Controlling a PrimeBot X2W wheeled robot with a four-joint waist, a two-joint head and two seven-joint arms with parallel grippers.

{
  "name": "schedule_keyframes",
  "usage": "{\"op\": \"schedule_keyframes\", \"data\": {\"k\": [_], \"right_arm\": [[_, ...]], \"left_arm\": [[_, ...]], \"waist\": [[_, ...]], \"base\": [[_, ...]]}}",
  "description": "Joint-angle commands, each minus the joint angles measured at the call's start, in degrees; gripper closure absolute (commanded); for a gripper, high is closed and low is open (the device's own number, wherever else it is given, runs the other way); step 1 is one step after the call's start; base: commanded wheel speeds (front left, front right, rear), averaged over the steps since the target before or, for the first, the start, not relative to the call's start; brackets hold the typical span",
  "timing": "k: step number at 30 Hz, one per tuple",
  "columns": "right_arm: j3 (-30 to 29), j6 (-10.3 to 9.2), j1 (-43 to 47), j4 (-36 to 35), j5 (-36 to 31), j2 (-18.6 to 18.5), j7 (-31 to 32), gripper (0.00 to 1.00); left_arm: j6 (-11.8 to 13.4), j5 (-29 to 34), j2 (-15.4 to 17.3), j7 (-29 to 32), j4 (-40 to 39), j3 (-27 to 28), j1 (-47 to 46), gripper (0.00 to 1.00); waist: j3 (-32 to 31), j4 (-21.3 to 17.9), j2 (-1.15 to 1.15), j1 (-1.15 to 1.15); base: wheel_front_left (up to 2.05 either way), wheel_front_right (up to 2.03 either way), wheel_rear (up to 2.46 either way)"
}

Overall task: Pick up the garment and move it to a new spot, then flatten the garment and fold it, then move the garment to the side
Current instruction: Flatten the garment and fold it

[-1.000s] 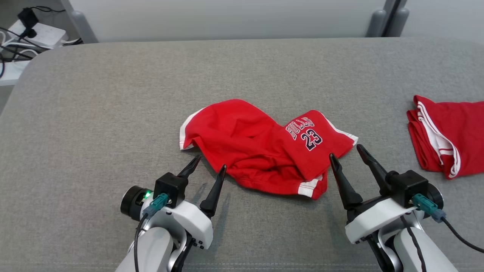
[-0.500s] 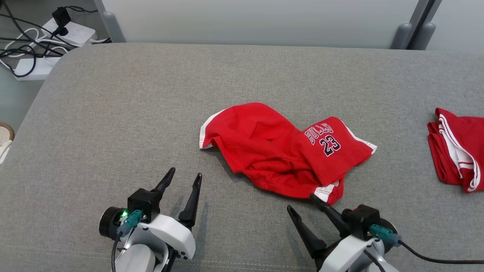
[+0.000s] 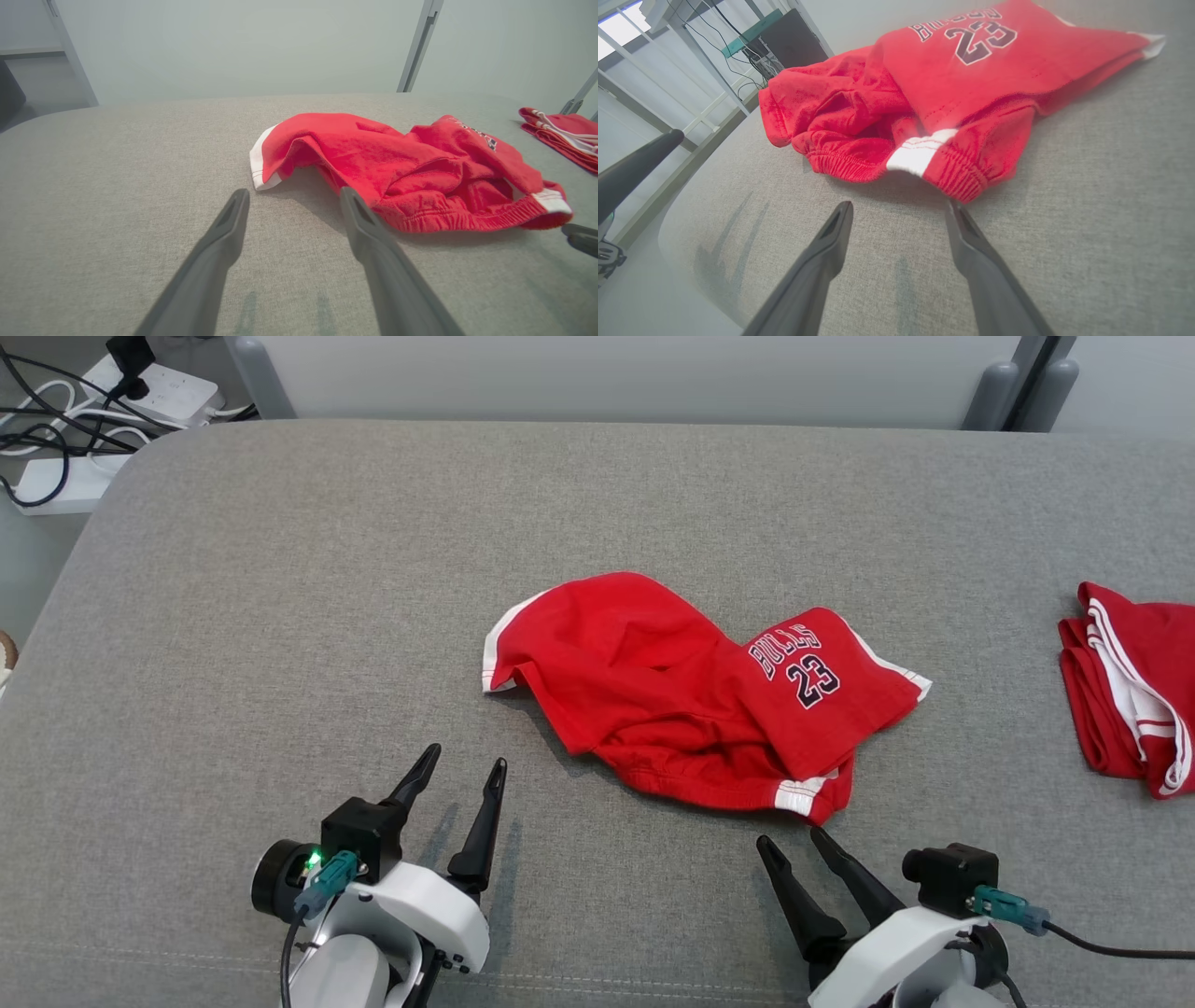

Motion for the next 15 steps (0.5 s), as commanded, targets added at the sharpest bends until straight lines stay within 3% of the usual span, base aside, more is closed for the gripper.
{"op": "schedule_keyframes", "data": {"k": [1, 15], "right_arm": [[0.43, 0.08, -0.56, -0.71, 1.63, 0.5, -0.95, 0.0], [-0.35, 0.08, -0.52, -7.42, 13.08, 0.55, -1.34, 0.0]], "left_arm": [[-0.48, 0.53, 0.56, -0.31, -1.43, 2.04, -0.79, 0.0], [-1.34, 1.76, 0.16, -0.31, -1.37, 3.12, -0.85, 0.0]], "waist": [[0.19, 0.09, 0.0, 0.0], [1.35, 0.91, 0.0, 0.0]], "base": [[0.0, 0.0, 0.0], [0.0, 0.0, 0.0]]}}
